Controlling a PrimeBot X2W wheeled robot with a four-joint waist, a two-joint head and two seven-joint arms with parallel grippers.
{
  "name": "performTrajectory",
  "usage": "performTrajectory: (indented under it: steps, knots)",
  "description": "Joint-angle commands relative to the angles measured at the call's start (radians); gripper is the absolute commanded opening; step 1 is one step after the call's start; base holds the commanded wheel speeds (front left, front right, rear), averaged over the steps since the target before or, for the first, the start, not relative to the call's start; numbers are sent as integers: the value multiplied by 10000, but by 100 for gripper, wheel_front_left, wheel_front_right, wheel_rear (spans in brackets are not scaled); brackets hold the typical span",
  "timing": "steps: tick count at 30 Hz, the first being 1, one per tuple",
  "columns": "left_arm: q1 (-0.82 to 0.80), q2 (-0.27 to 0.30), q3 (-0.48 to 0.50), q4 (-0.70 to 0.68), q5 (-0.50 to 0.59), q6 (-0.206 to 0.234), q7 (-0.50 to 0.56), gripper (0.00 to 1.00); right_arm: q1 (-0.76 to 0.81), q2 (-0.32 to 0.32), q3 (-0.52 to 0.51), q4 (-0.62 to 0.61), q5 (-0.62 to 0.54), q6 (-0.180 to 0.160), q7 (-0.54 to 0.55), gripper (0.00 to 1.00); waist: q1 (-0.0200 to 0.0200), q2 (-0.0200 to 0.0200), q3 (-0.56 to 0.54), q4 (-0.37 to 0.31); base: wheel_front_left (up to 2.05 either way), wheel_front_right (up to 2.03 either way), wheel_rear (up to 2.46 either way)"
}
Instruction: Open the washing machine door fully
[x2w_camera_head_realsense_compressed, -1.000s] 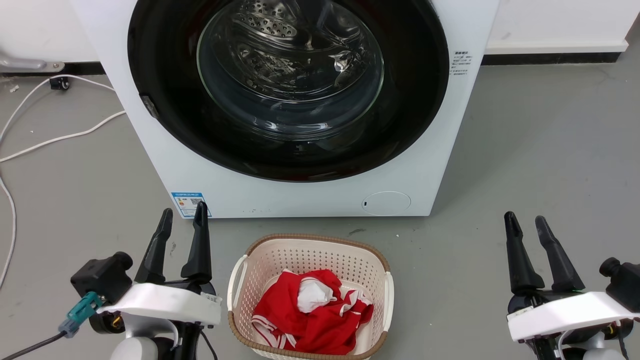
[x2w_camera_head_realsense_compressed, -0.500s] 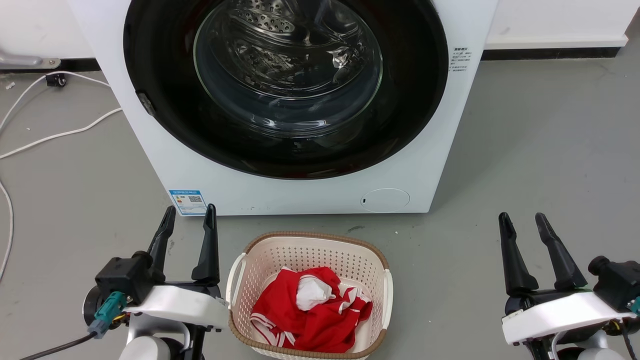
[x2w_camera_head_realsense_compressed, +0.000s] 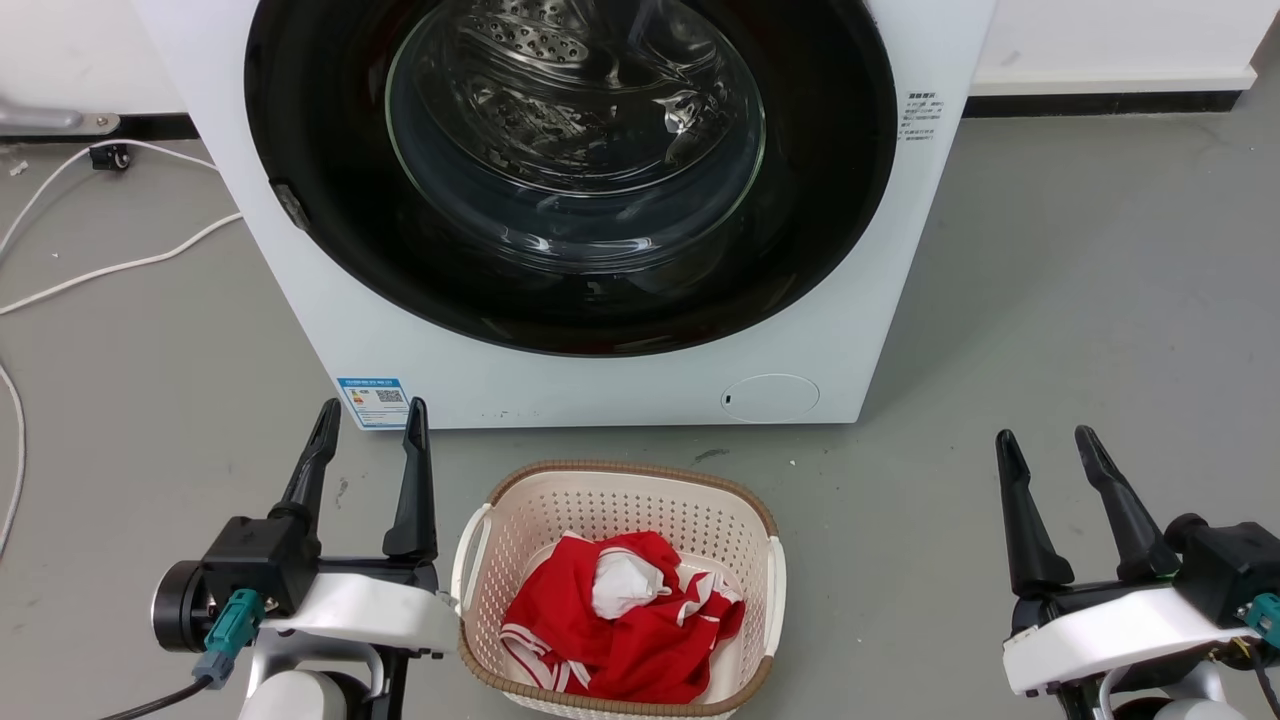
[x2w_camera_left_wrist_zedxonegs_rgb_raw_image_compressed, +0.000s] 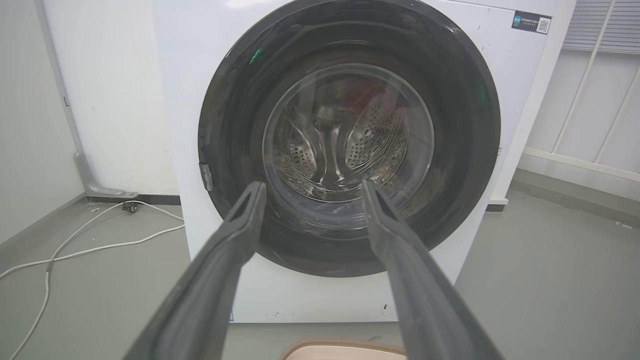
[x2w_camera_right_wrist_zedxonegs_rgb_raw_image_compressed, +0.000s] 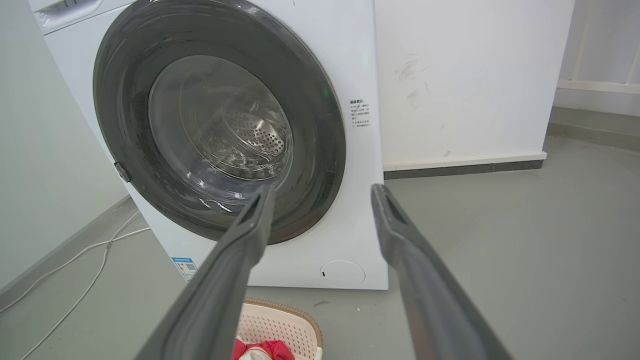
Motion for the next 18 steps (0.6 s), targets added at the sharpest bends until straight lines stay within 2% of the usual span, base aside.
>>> performTrajectory:
  steps: [1,18]
  knots:
    - [61,-27,7,-132,186,39,-71,100,76,34,-18,-107,-177,-3,-52,100,0,0,8,3,0,0,0]
    - [384,-206,132,-328,1278,120,-386,100,154,48,-49,-134,-931,-3,-237,100,0,0,51,41,0,0,0]
